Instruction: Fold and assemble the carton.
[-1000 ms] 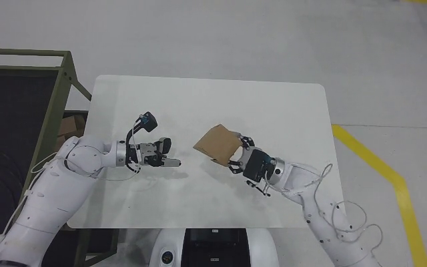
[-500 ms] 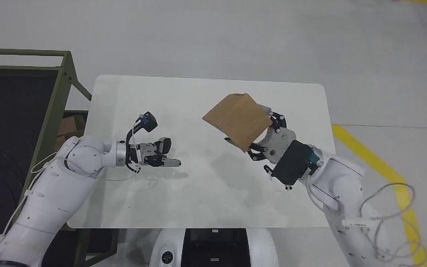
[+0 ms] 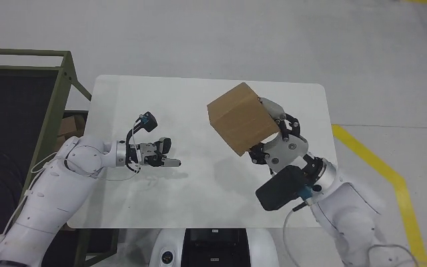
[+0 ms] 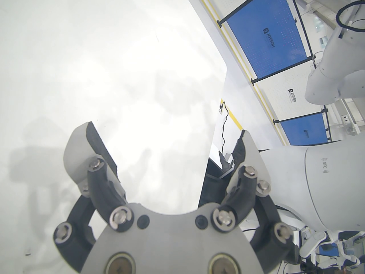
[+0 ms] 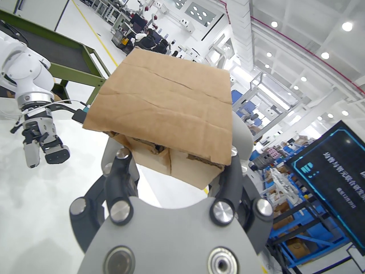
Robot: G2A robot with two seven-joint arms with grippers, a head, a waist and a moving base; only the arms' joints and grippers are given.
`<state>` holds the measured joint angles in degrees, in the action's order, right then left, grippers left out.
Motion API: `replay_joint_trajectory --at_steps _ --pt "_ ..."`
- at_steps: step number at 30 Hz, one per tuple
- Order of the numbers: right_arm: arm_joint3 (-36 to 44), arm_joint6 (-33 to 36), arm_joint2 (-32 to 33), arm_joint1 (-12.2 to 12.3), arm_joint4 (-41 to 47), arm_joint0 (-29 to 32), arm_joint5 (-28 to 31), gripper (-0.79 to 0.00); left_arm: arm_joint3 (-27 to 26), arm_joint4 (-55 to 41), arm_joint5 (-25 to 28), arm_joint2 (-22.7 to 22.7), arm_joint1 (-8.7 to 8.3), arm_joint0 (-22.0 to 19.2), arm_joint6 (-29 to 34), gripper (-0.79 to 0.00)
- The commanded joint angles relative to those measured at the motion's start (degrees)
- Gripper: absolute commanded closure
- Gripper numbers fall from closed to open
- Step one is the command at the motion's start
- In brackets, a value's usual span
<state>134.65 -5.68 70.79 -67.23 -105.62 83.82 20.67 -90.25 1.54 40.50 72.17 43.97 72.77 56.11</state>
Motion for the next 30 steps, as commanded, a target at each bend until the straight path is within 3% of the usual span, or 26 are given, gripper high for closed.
replay_joint_trajectory --at_steps 1,7,14,22,30 --pt "0.0 -0.8 -1.2 0.0 -3.7 0.4 -2.3 0.000 0.0 0.0 0.0 0.0 0.00 0.0 0.0 -0.785" --pt "0.0 -1.1 -4.5 -0.2 -11.8 2.6 -8.3 0.000 0.0 0.0 0.0 0.0 0.00 0.0 0.0 -0.785" --pt "0.0 -1.8 -5.3 -0.2 -12.3 3.6 -9.1 0.000 0.0 0.0 0.0 0.0 0.00 0.0 0.0 -0.785" --pt "0.0 -10.3 -1.1 0.2 -1.8 5.7 -6.3 0.000 0.0 0.0 0.0 0.0 0.00 0.0 0.0 -0.785" --pt "0.0 -24.1 4.9 0.5 7.6 11.1 -8.4 0.000 0.0 0.0 0.0 0.0 0.00 0.0 0.0 -0.785"
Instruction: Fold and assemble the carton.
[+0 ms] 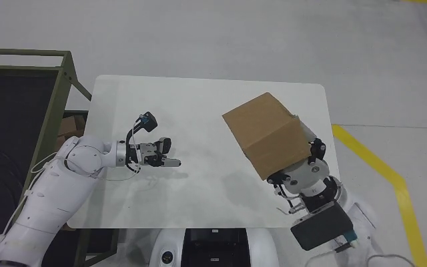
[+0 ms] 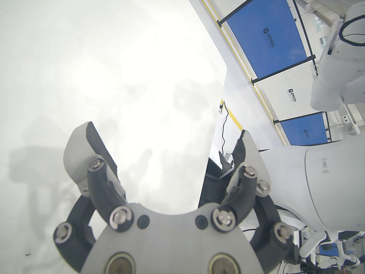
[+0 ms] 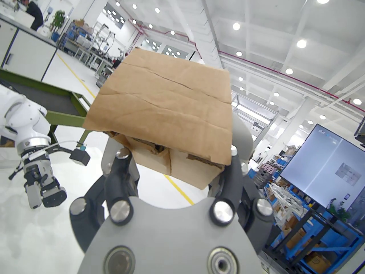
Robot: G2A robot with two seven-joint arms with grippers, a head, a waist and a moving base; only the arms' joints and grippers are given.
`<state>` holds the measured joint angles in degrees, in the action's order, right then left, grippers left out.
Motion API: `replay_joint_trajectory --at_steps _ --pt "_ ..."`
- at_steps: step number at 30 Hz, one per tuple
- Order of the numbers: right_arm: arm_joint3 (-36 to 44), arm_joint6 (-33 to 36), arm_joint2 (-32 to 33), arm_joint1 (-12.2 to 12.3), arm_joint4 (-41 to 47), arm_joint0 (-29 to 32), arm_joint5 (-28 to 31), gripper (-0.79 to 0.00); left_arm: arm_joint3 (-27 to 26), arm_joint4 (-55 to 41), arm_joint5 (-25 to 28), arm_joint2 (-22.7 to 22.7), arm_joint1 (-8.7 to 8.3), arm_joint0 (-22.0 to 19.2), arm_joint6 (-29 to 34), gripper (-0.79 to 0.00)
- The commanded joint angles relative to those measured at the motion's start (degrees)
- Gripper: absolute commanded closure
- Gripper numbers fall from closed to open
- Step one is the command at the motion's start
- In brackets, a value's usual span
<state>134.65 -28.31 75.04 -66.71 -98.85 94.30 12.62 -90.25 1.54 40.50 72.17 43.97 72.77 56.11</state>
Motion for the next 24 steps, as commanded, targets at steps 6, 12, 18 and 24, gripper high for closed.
replay_joint_trajectory --at_steps 6,12,18,24 --pt "-0.5 -5.9 2.7 0.3 2.9 2.9 1.0 0.000 0.0 0.0 0.0 0.0 0.00 0.0 0.0 -0.785" --pt "-0.6 -0.2 2.3 0.4 4.7 2.0 5.4 0.000 0.0 0.0 0.0 0.0 0.00 0.0 0.0 -0.785" --pt "-3.3 6.0 1.6 0.5 15.7 -3.2 14.9 0.000 0.0 0.0 0.0 0.0 0.00 0.0 0.0 -0.785" --pt "-8.3 5.8 0.0 0.4 26.2 -8.4 23.9 0.000 0.0 0.0 0.0 0.0 0.00 0.0 0.0 -0.785"
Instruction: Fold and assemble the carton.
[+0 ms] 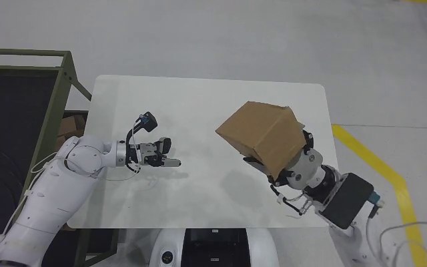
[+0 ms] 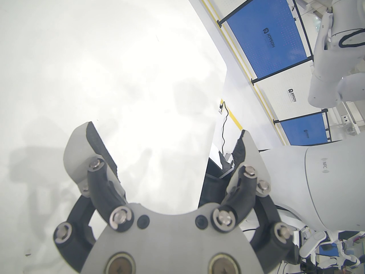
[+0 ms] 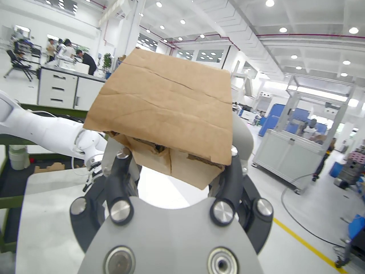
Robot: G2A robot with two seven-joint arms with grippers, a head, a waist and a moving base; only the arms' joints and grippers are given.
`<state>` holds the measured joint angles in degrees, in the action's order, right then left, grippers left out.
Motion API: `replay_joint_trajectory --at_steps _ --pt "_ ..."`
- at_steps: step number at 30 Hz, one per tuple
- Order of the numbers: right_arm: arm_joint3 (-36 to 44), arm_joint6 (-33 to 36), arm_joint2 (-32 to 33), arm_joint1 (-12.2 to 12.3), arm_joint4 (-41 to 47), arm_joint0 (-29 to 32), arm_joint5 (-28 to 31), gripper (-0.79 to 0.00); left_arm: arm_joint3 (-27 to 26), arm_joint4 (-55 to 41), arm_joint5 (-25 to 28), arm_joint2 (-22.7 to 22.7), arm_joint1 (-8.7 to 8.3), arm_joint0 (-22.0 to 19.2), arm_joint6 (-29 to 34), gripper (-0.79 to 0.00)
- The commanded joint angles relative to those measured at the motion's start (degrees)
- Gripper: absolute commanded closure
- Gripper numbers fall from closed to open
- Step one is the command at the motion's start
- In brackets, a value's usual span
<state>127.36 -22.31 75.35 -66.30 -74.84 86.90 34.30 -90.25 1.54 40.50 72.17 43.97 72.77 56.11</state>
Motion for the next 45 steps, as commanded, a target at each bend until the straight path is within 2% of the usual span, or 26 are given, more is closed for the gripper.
replay_joint_trajectory --at_steps 1,5,9,17,21,28,33,37,45 --pt "-2.1 -0.3 -0.5 0.0 4.0 -1.9 4.0 0.000 0.0 0.0 0.0 0.0 0.00 0.0 0.0 -0.785" --pt "-4.7 0.7 -0.8 0.0 7.8 -4.6 7.6 0.000 0.0 0.0 0.0 0.0 0.00 0.0 0.0 -0.785" --pt "-5.3 2.4 -0.8 0.0 7.9 -5.3 6.8 0.000 0.0 0.0 0.0 0.0 0.00 0.0 0.0 -0.785" --pt "-7.6 8.9 -2.1 0.5 2.1 -6.4 11.3 0.000 0.0 0.0 0.0 0.0 0.00 0.0 0.0 -0.785" --pt "-10.6 8.7 -3.5 0.7 -2.3 -6.1 13.5 0.000 0.0 0.0 0.0 0.0 0.00 0.0 0.0 -0.785" --pt "-21.4 8.9 -8.5 0.8 -9.2 -8.3 18.0 0.000 0.0 0.0 0.0 0.0 0.00 0.0 0.0 -0.785" --pt "-32.5 9.1 -14.6 -0.3 -11.1 -13.6 15.9 0.000 0.0 0.0 0.0 0.0 0.00 0.0 0.0 -0.785" --pt "-41.3 8.3 -19.3 -1.8 -12.3 -17.8 10.0 0.000 0.0 0.0 0.0 0.0 0.00 0.0 0.0 -0.785" --pt "-52.1 7.7 -25.3 -3.8 -13.4 -22.9 6.2 0.000 0.0 0.0 0.0 0.0 0.00 0.0 0.0 -0.785"
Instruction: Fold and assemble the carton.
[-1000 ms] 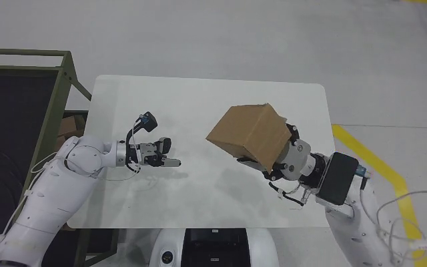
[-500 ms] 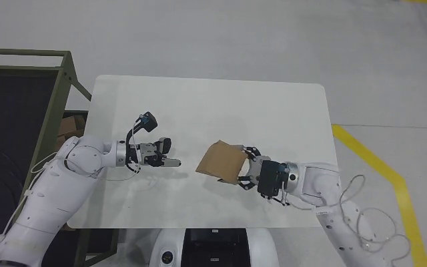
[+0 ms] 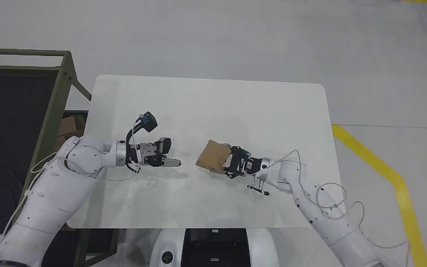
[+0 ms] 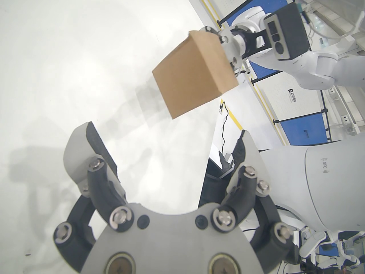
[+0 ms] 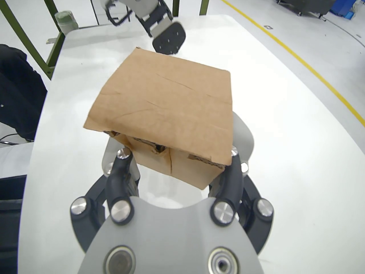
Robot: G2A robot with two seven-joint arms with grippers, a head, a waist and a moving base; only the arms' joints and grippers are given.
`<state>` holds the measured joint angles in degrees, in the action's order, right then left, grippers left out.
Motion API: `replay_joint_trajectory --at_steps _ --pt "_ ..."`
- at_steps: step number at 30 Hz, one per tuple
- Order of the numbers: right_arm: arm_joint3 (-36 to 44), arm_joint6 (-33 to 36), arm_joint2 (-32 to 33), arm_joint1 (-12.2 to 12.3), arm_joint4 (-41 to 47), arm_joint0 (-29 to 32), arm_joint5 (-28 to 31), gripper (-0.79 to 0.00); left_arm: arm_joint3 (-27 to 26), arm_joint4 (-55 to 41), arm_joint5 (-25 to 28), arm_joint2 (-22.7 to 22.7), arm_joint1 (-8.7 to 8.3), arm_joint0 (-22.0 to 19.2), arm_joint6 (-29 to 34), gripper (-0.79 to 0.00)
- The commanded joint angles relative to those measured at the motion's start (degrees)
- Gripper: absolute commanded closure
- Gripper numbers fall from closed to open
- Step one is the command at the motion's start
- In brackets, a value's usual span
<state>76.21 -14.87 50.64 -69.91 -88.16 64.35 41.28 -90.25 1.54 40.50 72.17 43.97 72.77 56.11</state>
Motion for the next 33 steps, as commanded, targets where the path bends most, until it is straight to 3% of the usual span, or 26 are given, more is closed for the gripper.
replay_joint_trajectory --at_steps 1,5,15,21,22,24,25,33 --pt "-1.6 0.3 -1.0 -0.5 -0.3 -0.8 -2.1 0.000 0.0 0.0 0.0 0.0 0.00 0.0 0.0 -0.785" --pt "-3.9 -0.3 -1.9 -1.2 0.7 -0.7 -7.6 0.000 0.0 0.0 0.0 0.0 0.00 0.0 0.0 -0.785" --pt "-1.6 6.7 -2.2 -2.1 1.2 2.0 -19.3 0.000 0.0 0.0 0.0 0.0 0.00 0.0 0.0 -0.785" --pt "0.0 10.0 -2.1 -2.5 2.8 2.8 -21.1 0.000 0.0 0.0 0.0 0.0 0.00 0.0 0.0 -0.785" --pt "0.4 10.1 -2.2 -2.5 2.8 2.9 -20.9 -0.277 0.0 0.0 0.0 0.0 0.00 0.0 0.0 -0.785" --pt "0.9 10.4 -2.4 -2.5 2.2 3.1 -20.5 -0.727 0.0 0.0 0.0 0.0 0.00 0.0 0.0 -0.785" --pt "1.1 10.6 -2.4 -2.5 1.9 3.3 -20.5 -0.785 0.0 0.0 0.0 0.0 0.00 0.0 0.0 -0.785" --pt "3.1 11.4 -2.3 -2.1 0.5 4.6 -17.5 -0.785 0.0 0.0 0.0 0.0 0.00 0.0 0.0 -0.785"
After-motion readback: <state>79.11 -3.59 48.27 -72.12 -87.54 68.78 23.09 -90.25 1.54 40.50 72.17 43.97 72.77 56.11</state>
